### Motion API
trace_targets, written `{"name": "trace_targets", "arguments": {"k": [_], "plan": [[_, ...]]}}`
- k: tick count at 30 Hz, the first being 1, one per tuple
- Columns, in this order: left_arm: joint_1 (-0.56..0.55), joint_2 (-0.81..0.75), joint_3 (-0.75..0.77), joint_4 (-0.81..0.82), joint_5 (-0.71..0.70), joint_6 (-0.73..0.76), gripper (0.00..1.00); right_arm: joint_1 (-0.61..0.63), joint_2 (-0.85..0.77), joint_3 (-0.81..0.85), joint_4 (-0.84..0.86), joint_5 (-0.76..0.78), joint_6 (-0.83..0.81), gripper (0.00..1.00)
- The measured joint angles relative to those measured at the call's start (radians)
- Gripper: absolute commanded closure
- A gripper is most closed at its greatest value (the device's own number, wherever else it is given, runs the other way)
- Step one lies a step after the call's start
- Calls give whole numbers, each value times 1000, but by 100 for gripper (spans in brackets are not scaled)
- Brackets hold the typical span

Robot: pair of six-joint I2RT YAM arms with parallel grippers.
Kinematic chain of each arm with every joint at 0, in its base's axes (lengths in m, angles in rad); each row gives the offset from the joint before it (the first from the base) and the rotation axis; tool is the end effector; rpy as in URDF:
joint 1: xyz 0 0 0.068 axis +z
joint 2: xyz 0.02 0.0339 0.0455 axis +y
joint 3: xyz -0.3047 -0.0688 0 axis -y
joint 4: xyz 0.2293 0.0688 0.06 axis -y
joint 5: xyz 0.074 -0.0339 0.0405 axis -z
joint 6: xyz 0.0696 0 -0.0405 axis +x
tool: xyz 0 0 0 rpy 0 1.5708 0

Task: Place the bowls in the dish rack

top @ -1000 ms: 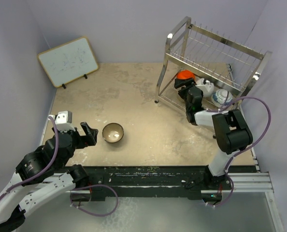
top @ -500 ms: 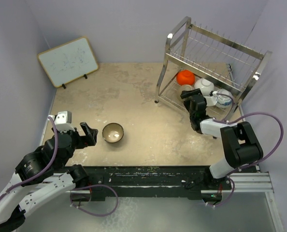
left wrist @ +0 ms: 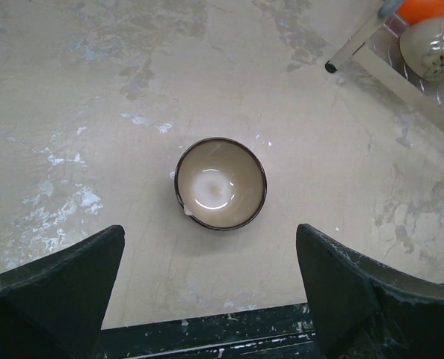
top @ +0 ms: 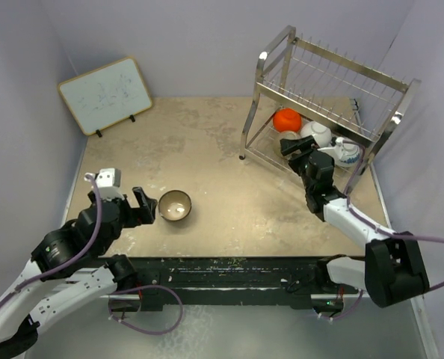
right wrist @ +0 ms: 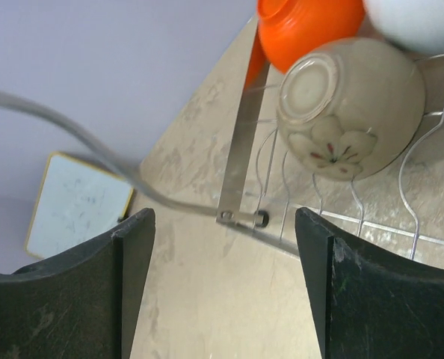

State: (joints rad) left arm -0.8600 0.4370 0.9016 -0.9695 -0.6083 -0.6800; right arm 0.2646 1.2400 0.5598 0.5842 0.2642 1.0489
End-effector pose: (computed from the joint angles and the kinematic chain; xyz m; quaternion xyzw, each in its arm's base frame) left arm 0.0542 -0.0019 0.3354 -0.0777 0.8321 -0.1523 0.5276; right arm 0.2727 0.0550 0.2906 0.3623 0.6442 0.3297 0.5874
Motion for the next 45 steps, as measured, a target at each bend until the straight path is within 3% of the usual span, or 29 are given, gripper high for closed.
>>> {"name": "trace_targets", "arguments": {"k": [6, 14, 23, 28, 33, 45], "plan": [[0, 164, 6, 91, 76, 39, 1, 27, -183, -18, -162, -64, -50, 21], [0, 422, 11, 379, 237, 134, 1, 47, -420, -5, -419, -175, -134, 21], [0, 676, 61, 695, 397, 214, 1, 48, -516, 333, -628, -242, -272, 19], [0, 800, 113, 786, 469, 251, 1, 48, -548, 372, -692, -256, -306, 18], [-2, 959, 229, 859, 548, 296, 1, 48, -566, 418, -810, -254, -328, 18], [-6, 1358, 565, 1028, 687, 343, 1, 48, -594, 740, -938, -261, -392, 17]]}}
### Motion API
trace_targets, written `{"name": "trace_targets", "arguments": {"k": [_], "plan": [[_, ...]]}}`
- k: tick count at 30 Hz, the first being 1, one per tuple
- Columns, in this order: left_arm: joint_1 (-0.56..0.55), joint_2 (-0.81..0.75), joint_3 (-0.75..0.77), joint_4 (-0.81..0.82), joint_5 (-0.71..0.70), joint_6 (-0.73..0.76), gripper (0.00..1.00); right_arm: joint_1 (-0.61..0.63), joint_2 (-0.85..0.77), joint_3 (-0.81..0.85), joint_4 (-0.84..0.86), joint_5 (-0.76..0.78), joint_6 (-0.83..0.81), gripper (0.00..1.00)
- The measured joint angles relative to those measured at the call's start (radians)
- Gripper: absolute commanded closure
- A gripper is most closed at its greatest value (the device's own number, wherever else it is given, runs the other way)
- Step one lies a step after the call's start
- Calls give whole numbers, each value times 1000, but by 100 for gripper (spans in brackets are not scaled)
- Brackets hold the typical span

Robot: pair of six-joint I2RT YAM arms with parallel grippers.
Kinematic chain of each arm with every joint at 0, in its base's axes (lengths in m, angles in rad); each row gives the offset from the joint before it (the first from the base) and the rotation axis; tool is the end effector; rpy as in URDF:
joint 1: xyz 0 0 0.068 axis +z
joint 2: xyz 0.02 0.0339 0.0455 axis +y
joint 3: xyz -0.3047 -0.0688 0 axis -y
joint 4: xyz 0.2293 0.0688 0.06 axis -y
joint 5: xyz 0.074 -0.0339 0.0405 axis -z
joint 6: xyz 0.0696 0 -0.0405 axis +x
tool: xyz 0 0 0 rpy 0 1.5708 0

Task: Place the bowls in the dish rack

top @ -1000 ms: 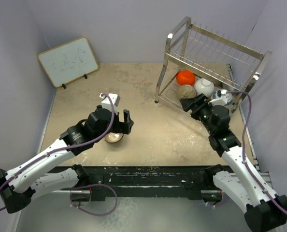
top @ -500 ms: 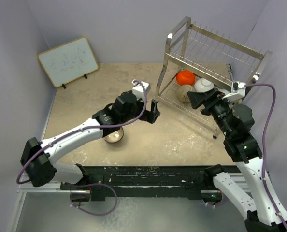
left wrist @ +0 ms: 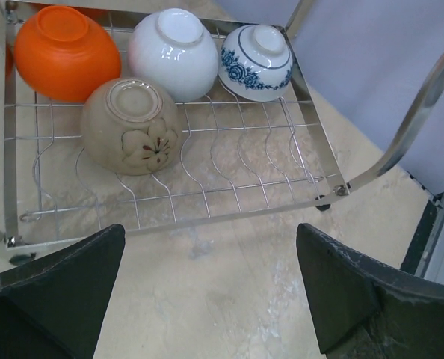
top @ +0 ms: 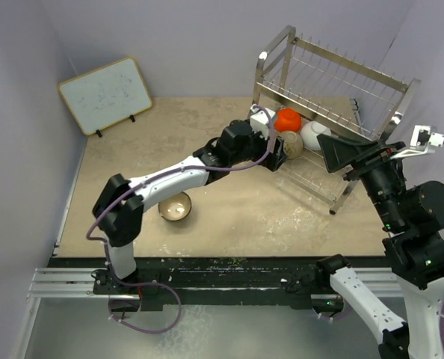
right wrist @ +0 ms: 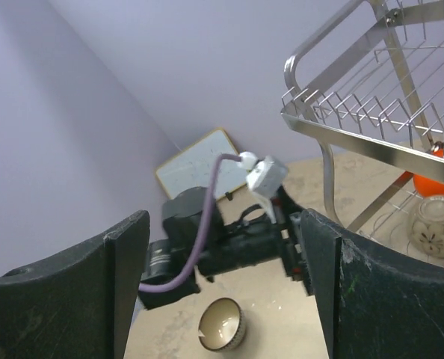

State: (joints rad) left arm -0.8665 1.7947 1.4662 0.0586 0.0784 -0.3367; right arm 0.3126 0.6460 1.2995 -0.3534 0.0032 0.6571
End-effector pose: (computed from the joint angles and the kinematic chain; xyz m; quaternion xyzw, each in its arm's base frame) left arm 0.2951 -0.3558 0.3552 0.2311 0.7613 -0.3682 0.4812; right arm 0.0566 0.0181 0.5264 0.1030 0.5845 0.3743 0.7125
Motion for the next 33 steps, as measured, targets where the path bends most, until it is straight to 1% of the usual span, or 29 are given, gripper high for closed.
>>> {"name": "trace_targets", "arguments": {"k": [3, 7, 12, 17, 27, 33], "plan": [[0, 110, 84, 8, 13, 23, 1, 0, -13, 7, -16, -13, -3, 16], [0, 232, 156, 13, 21, 64, 1, 0, -26, 2, -43, -26, -3, 16], [0, 372, 284, 0, -8, 121, 1, 0, -36, 1, -70, -32, -3, 16], [0, 507, 485, -33, -52, 179, 1, 0, -44, 2, -92, -51, -3, 16], [0, 680, 654, -54, -140, 272, 1, 0, -44, 2, -121, -75, -17, 16], [2, 733, 720, -58, -195, 308, 1, 0, -44, 2, -127, -74, -40, 16]]}}
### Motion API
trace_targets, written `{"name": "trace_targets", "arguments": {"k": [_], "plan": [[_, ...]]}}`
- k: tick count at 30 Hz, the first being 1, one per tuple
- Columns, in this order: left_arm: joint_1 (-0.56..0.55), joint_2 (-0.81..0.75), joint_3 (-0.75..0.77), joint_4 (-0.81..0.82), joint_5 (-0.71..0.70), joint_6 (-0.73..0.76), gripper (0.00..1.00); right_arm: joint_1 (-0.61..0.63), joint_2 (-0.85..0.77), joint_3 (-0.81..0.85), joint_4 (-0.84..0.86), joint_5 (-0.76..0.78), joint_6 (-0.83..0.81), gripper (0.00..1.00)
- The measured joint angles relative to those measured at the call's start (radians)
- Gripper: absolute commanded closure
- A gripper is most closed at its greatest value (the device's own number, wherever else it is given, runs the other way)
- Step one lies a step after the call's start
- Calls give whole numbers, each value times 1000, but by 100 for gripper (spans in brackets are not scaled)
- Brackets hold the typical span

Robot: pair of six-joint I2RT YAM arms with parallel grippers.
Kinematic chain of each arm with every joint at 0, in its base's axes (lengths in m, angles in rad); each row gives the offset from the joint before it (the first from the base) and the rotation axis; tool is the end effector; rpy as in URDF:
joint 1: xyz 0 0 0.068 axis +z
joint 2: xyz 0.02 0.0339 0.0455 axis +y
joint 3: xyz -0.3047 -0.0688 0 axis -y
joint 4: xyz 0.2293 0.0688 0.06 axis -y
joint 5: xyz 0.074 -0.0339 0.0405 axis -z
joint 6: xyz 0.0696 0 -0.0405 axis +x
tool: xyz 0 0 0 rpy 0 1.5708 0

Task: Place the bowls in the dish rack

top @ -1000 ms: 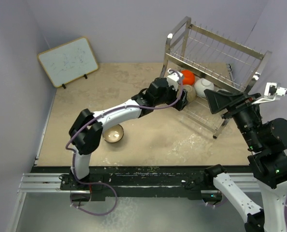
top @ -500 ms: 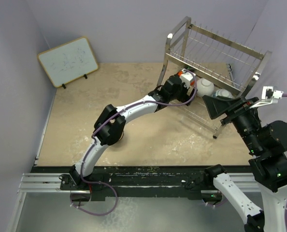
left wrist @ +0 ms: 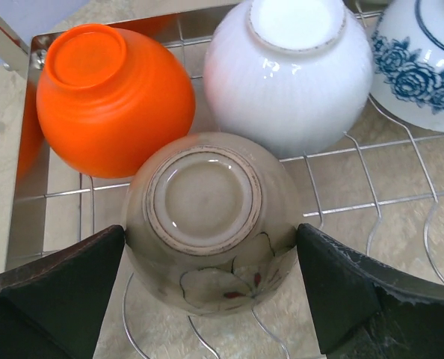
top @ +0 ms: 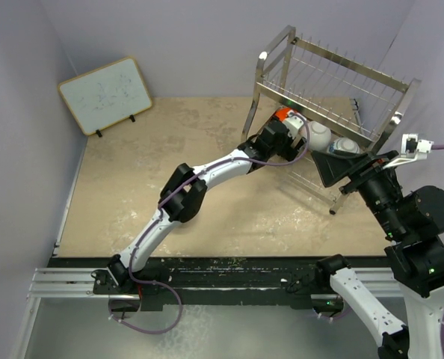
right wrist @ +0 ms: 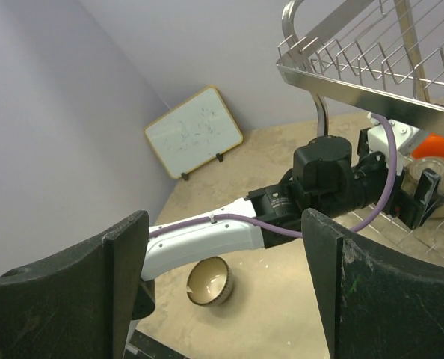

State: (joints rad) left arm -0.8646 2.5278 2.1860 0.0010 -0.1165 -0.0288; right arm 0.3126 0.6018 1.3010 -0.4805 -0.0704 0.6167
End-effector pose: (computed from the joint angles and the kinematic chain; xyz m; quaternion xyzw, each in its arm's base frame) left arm 0.4216 -0.4818 0.2208 0.3002 0.7589 -0.2059 0.5400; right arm 0.0420 0.0187 0.5106 0.0676 0.6223 0.3690 0.6870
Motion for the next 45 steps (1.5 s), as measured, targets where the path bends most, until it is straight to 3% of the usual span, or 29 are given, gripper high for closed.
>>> {"name": "trace_targets", "arguments": {"k": [6, 12, 32, 45], "plan": [[-10, 56, 101, -42, -65, 24, 1, 0, 0, 0, -8, 5, -24, 15], [-12, 52, 74, -13, -50, 27, 0, 0, 0, 0, -8, 17, -36, 14], [33, -55, -192, 202, 452, -28, 4, 0, -32, -33, -12, 35, -34, 14], [14, -56, -190, 190, 550, -66, 3, 0, -34, -35, -12, 46, -33, 14]]}}
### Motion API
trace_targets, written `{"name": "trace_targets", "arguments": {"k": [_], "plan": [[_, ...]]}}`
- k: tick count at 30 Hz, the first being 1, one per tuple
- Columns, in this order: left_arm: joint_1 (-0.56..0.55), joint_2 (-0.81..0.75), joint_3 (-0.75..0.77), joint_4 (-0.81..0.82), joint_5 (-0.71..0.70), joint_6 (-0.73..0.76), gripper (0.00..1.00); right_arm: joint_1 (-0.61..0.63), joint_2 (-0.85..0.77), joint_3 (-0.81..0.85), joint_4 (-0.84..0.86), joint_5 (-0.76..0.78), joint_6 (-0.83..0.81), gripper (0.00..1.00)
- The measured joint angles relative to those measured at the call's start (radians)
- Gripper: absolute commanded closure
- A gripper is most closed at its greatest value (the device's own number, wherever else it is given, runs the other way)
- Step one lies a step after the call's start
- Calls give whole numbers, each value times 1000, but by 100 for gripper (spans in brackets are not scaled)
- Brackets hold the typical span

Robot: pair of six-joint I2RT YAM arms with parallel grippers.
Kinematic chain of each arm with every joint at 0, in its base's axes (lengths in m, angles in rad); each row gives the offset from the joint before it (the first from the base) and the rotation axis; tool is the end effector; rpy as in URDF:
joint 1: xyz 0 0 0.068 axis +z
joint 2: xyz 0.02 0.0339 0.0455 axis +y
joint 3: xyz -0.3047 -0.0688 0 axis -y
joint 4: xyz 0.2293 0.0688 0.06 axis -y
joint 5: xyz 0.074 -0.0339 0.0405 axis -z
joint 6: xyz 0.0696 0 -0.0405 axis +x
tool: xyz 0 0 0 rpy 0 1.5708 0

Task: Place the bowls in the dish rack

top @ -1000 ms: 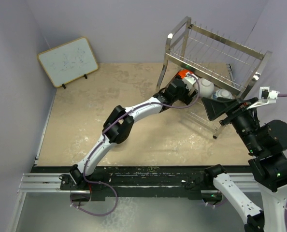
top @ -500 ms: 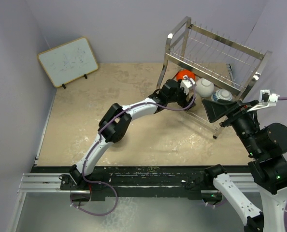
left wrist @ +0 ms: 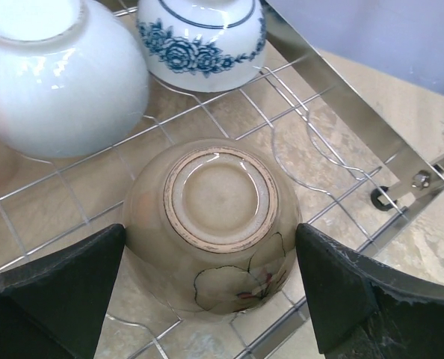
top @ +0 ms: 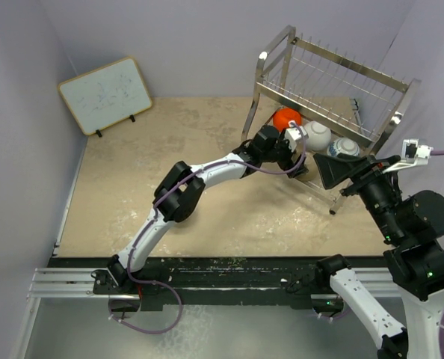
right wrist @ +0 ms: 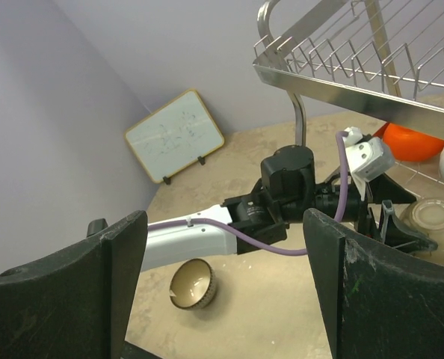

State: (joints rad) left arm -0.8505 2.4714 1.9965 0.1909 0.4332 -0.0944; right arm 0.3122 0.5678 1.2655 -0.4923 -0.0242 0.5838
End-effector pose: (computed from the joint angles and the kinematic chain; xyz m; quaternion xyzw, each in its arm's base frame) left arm 0.3882 -0.4866 0.2128 0.4082 0.6786 -0.4197 0.4435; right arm 0.0384 0.0141 0.4999 0.0761 0.6263 0.3429 0.6959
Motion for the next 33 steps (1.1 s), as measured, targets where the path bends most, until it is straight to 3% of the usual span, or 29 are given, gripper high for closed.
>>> {"name": "trace_targets", "arguments": {"k": [18, 33], "plan": [[-50, 15, 49, -48, -56, -17, 1, 0, -2, -9, -4, 11, 0, 13], [-52, -158, -187, -18, -206, -1, 1, 0, -2, -9, -4, 8, -2, 12]]}}
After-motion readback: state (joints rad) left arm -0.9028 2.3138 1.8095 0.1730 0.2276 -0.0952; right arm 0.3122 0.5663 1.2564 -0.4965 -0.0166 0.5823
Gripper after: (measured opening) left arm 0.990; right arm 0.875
